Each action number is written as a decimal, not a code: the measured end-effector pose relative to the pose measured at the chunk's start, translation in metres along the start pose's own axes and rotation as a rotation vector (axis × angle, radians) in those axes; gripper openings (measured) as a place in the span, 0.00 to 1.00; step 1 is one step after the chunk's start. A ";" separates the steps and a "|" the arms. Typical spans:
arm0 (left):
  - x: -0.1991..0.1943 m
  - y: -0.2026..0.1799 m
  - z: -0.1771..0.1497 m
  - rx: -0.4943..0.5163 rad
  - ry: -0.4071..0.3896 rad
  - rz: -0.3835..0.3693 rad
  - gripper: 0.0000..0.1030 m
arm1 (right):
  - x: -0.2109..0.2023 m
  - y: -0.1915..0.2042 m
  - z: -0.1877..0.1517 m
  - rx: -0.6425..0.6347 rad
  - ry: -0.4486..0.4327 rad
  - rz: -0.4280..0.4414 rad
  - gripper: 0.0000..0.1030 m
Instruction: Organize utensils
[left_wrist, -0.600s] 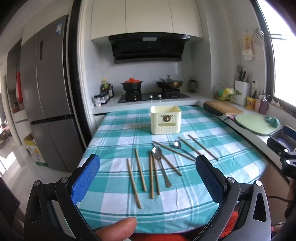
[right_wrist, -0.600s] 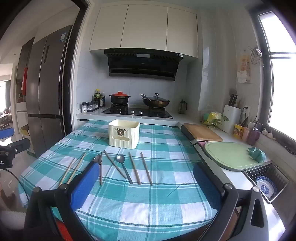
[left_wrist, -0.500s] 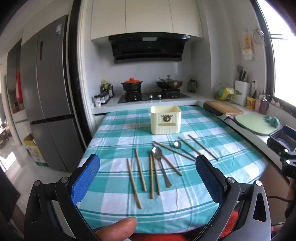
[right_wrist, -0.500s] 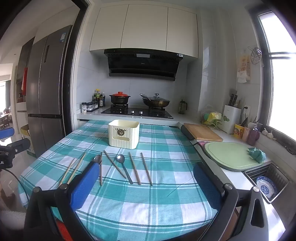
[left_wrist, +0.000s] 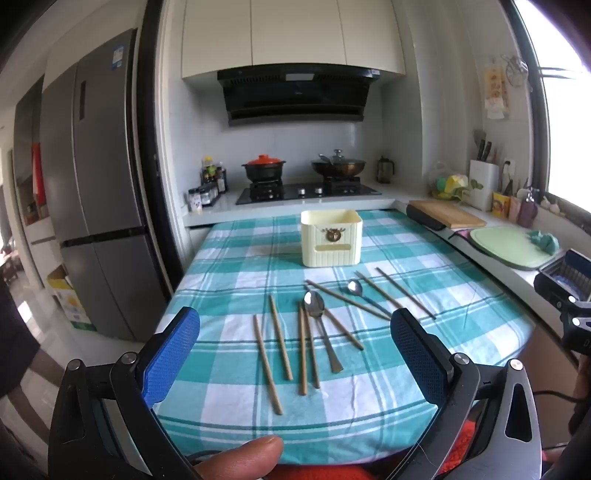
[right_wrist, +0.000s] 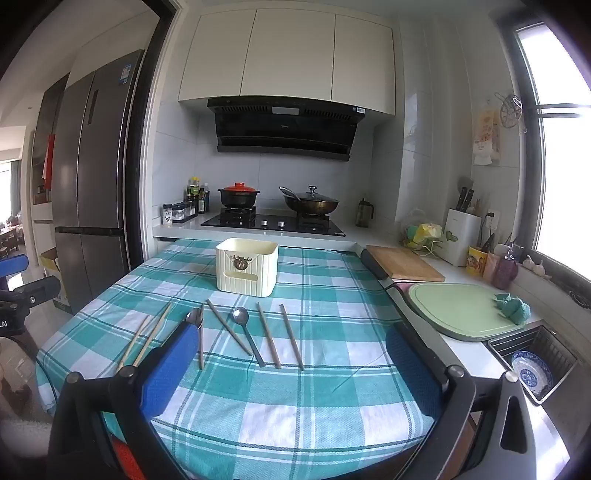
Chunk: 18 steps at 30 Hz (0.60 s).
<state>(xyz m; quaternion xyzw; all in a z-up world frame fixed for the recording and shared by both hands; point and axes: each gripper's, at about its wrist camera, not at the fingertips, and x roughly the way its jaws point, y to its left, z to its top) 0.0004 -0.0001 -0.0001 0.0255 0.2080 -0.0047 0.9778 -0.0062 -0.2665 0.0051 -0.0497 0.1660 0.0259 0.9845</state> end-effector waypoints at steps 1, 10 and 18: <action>0.000 0.000 0.000 0.000 0.000 0.000 1.00 | 0.000 0.000 0.000 0.000 0.000 -0.001 1.00; 0.000 0.000 0.000 0.001 0.002 0.000 1.00 | 0.000 0.000 0.000 -0.001 0.000 0.000 1.00; -0.001 0.000 0.001 0.003 0.002 0.001 1.00 | 0.000 0.000 0.000 0.000 0.000 0.000 1.00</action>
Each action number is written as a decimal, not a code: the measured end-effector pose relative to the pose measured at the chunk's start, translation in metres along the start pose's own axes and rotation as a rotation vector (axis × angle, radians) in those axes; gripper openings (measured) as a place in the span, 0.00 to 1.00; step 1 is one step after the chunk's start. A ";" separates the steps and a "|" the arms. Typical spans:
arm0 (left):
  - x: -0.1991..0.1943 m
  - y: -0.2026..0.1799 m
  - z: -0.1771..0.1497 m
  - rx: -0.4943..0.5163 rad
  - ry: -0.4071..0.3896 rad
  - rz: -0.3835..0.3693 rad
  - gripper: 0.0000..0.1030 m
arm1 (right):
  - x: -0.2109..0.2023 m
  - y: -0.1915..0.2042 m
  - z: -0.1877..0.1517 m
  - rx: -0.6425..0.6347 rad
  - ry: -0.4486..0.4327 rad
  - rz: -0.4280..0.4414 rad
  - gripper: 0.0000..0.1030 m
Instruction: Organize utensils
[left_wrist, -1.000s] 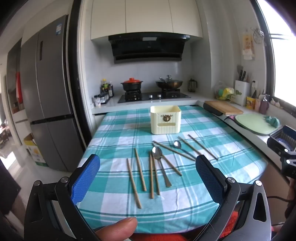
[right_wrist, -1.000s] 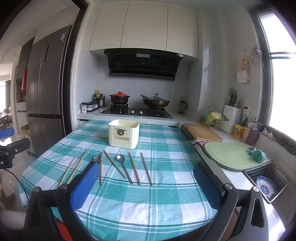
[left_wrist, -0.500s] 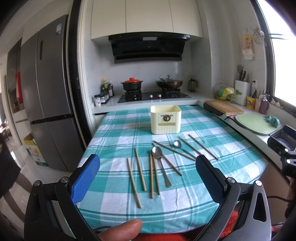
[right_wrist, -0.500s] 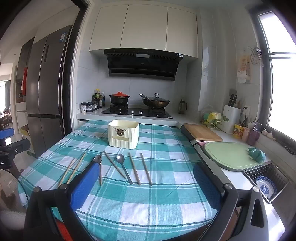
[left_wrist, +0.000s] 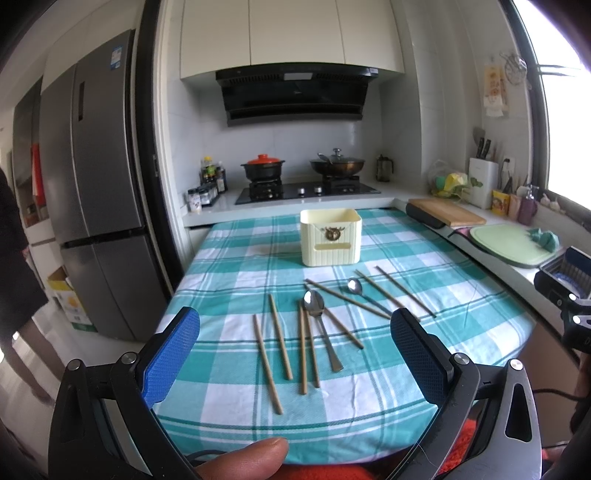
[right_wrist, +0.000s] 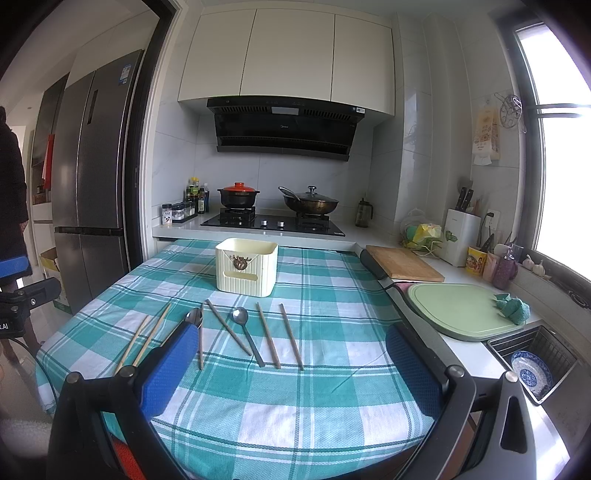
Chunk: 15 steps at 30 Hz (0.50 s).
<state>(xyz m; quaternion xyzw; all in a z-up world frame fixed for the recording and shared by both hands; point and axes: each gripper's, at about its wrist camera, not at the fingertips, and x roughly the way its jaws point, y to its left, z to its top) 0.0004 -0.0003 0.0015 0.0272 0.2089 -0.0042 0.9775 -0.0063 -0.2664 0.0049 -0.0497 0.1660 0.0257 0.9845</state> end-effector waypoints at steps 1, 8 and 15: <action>0.000 0.000 0.000 0.000 0.000 0.000 1.00 | 0.000 0.000 0.000 0.000 0.000 0.000 1.00; 0.000 0.000 0.000 0.001 0.001 0.000 1.00 | 0.001 -0.004 -0.001 0.002 -0.002 -0.004 1.00; 0.004 0.000 -0.001 -0.009 0.018 -0.012 1.00 | 0.002 -0.004 -0.002 0.000 -0.004 -0.005 1.00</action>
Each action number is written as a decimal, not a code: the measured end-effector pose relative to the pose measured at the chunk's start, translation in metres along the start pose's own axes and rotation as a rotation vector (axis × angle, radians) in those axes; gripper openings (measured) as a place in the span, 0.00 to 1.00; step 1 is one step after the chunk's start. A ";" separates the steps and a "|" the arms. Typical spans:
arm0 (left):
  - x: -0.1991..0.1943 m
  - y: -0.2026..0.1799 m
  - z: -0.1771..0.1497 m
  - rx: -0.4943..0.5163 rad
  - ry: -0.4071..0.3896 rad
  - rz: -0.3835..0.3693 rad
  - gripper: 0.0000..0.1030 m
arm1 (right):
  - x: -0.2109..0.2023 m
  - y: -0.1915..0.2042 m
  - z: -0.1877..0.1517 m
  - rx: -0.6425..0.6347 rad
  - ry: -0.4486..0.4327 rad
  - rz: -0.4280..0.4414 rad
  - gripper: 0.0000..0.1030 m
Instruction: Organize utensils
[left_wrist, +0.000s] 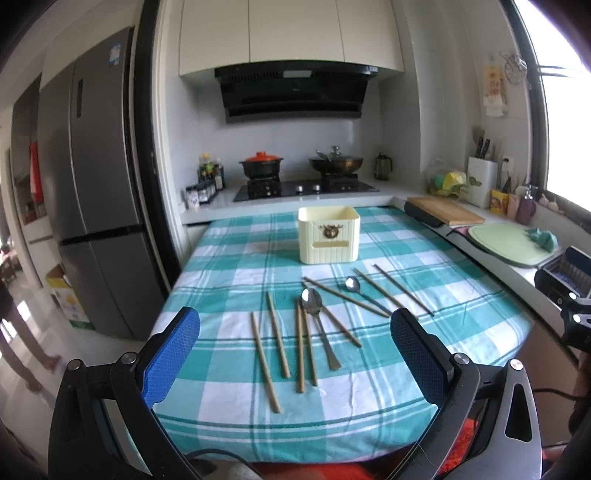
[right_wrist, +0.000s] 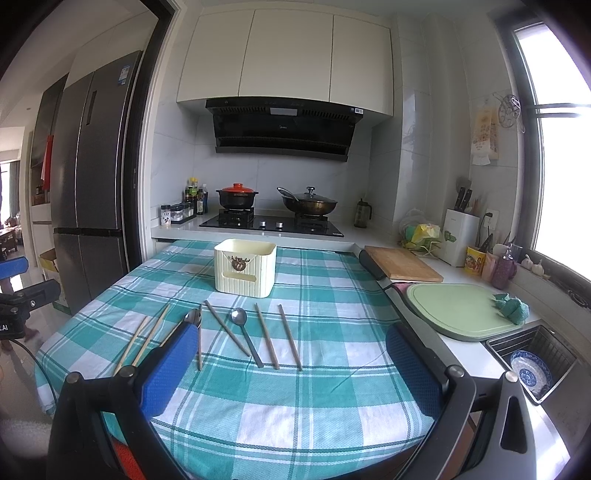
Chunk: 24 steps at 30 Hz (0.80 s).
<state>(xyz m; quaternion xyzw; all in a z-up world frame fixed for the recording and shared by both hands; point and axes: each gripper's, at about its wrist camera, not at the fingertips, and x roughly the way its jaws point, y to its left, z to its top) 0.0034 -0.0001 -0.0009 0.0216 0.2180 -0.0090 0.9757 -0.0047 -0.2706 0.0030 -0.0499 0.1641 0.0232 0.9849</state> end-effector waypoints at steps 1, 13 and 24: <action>0.003 0.000 -0.003 -0.002 0.008 -0.002 1.00 | 0.001 0.000 0.000 0.001 0.002 0.000 1.00; 0.012 -0.001 -0.004 0.010 0.034 -0.030 1.00 | 0.004 0.000 -0.001 0.007 0.013 -0.003 1.00; 0.079 0.037 -0.018 -0.040 0.213 -0.001 1.00 | 0.033 -0.007 -0.009 0.011 0.075 -0.002 1.00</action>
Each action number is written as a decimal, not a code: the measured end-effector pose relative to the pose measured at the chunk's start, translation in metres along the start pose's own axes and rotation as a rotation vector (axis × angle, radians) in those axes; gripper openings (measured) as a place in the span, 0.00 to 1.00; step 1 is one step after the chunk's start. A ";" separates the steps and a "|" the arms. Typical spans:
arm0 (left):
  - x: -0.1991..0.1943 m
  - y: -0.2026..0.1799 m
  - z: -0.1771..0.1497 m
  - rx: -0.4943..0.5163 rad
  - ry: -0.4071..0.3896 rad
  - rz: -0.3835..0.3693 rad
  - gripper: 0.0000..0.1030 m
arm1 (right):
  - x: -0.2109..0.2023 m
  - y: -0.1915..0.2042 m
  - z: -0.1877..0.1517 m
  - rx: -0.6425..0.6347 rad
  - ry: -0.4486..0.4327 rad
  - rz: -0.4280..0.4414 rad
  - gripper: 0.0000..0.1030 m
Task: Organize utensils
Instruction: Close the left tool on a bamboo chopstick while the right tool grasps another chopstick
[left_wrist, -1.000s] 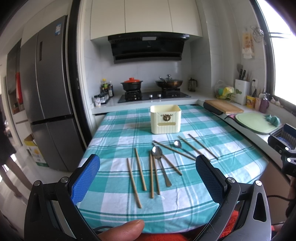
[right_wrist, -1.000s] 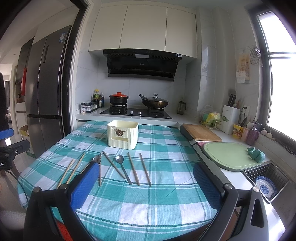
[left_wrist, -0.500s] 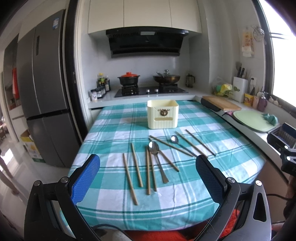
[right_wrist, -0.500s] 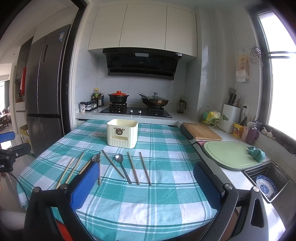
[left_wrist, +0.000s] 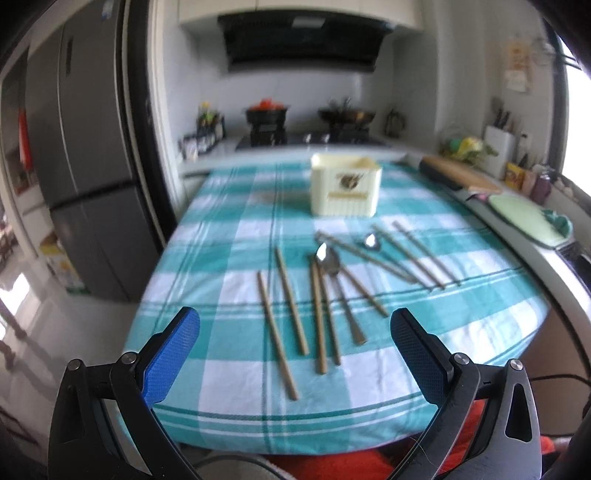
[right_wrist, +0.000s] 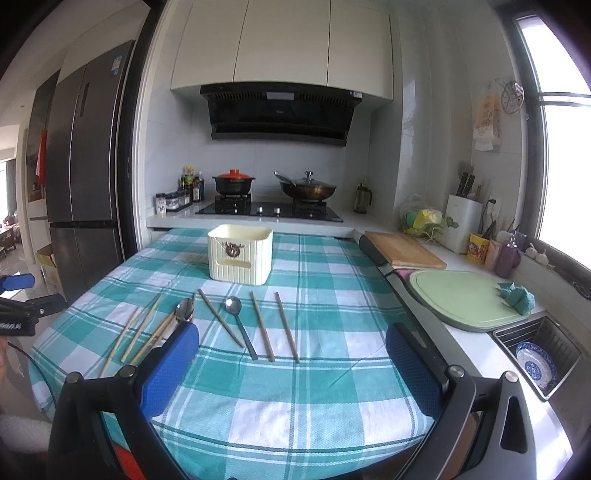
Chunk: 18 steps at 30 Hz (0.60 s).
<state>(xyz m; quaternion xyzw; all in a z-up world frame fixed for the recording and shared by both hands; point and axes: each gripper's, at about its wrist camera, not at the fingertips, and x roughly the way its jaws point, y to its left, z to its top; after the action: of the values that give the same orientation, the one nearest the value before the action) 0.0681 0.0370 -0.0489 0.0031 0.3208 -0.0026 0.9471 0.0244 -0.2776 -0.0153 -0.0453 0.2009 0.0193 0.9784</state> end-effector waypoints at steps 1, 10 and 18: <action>0.013 0.007 -0.001 -0.020 0.033 -0.001 1.00 | 0.004 -0.001 -0.001 0.001 0.010 -0.001 1.00; 0.134 0.050 -0.003 -0.128 0.281 0.001 1.00 | 0.042 -0.015 -0.014 0.020 0.102 0.005 1.00; 0.213 0.065 -0.001 -0.128 0.413 0.068 0.99 | 0.070 -0.030 -0.011 0.014 0.156 0.011 1.00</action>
<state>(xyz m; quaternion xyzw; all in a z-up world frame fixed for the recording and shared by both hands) 0.2373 0.1009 -0.1792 -0.0456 0.5074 0.0506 0.8590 0.0860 -0.3076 -0.0506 -0.0388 0.2767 0.0196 0.9600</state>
